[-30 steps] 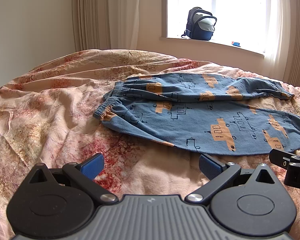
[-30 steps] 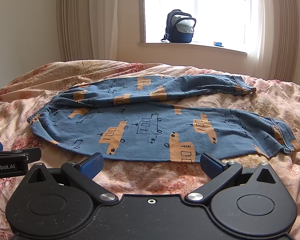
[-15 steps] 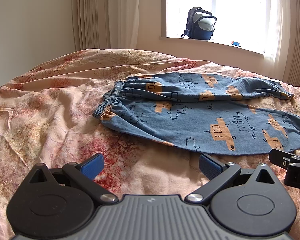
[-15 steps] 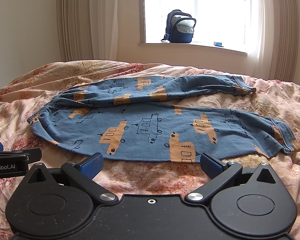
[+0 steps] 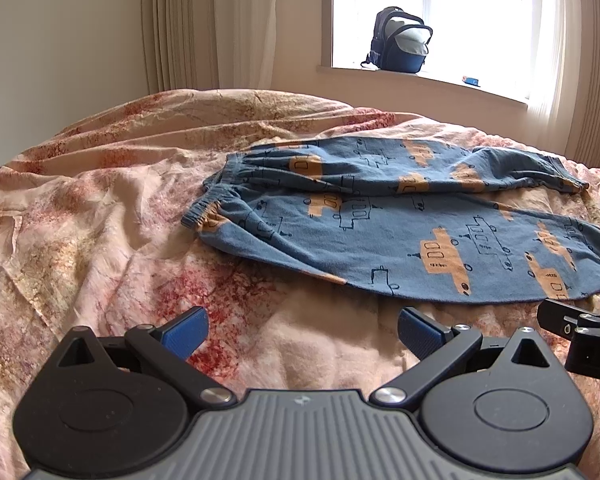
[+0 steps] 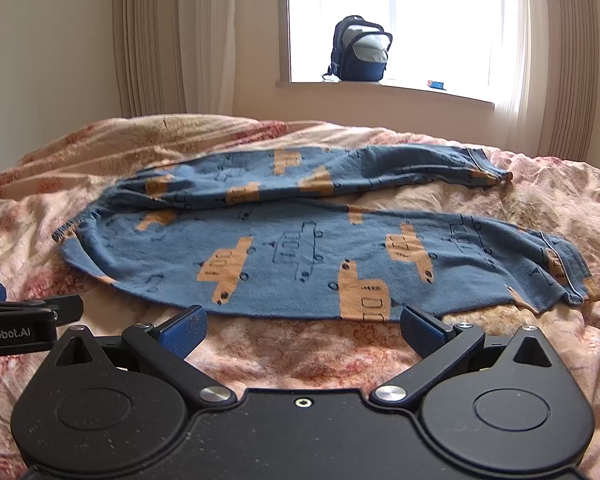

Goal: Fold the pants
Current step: 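Move both tools to the pants waistband and close both grippers on it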

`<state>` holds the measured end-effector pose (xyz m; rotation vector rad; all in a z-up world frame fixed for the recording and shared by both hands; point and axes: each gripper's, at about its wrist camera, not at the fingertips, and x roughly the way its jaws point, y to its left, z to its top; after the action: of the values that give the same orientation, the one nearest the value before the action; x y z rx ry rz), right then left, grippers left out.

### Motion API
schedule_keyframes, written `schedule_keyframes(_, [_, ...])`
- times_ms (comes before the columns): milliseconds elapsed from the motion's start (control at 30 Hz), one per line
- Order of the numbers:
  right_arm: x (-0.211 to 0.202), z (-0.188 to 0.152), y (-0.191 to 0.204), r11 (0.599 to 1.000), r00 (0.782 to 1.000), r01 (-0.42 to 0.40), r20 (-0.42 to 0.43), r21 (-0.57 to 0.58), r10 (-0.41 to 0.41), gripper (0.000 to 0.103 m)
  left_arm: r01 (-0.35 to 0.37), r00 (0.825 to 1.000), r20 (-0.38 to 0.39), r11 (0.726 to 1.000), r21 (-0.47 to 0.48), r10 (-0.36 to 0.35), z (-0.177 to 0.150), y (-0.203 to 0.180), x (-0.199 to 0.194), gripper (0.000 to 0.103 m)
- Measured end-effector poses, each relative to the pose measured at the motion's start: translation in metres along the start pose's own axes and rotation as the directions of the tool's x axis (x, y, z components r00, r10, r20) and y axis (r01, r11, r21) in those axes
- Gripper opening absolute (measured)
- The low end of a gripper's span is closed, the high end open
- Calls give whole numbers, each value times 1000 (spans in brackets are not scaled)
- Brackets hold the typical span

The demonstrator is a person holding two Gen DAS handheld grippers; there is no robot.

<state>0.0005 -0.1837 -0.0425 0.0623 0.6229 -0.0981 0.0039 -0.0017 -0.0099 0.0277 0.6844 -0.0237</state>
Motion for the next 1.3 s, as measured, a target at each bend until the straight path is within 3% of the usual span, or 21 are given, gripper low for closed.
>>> schedule_keyframes(433, [19, -3, 0, 1000, 993, 3, -119, -15, -4, 103, 0, 998, -56, 1000, -23, -2, -1, 5, 6, 103])
schedule_keyframes(867, [2, 12, 5, 997, 1000, -3, -24, -76, 1, 103, -55, 998, -7, 998, -3, 55, 1, 0, -1, 103])
schedule_keyframes(1067, [0, 17, 2, 995, 1000, -4, -5, -99, 3, 103, -66, 998, -19, 998, 22, 67, 9, -2, 2, 103])
schedule_keyframes(1200, [-2, 32, 3, 985, 999, -40, 12, -171, 43, 103, -49, 998, -23, 998, 51, 50, 27, 0, 6, 103])
schedule_keyframes(1300, [-4, 59, -1, 961, 989, -140, 0, -240, 145, 103, -26, 1000, 4, 996, 91, 26, 49, 3, 10, 103])
